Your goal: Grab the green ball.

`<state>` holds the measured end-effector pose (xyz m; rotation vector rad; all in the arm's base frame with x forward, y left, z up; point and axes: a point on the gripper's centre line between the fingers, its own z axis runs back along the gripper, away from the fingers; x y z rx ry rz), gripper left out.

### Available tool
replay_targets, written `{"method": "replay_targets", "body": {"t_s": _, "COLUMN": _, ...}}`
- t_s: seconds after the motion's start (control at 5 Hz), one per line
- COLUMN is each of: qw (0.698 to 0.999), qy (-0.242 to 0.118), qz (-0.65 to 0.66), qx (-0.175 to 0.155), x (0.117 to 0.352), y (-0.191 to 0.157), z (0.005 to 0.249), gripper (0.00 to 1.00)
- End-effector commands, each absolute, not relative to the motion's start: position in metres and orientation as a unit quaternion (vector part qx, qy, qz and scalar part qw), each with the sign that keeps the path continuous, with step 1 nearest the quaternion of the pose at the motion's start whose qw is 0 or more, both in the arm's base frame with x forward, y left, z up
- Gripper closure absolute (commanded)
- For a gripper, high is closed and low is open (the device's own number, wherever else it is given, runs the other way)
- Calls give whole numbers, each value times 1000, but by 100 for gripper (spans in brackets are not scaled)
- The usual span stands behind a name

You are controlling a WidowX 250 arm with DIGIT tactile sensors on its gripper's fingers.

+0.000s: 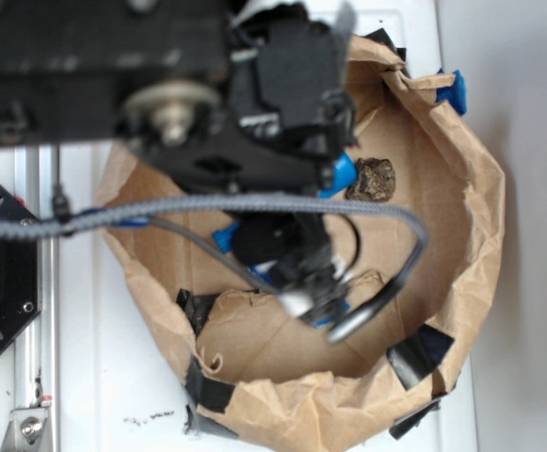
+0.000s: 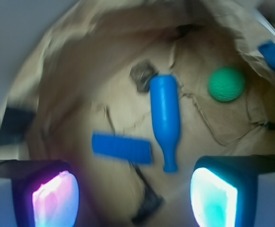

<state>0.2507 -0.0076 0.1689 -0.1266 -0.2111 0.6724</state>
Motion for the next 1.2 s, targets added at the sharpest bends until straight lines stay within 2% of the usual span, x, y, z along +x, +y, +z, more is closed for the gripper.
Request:
{"method": "replay_targets", "body": {"t_s": 0.0, "qw": 833, "qy": -125, "qz": 539, "qx": 6, "x": 260, "y": -10, "z": 164, "gripper": 0}}
{"method": "replay_targets", "body": {"t_s": 0.2, "qw": 764, "qy": -36, "qz": 643, "qx": 23, "x": 256, "y": -2, "z": 155, "gripper": 0}}
{"method": "replay_targets", "body": {"t_s": 1.0, "qw": 764, "qy": -36, "qz": 643, "qx": 23, "x": 256, "y": -2, "z": 155, "gripper": 0}}
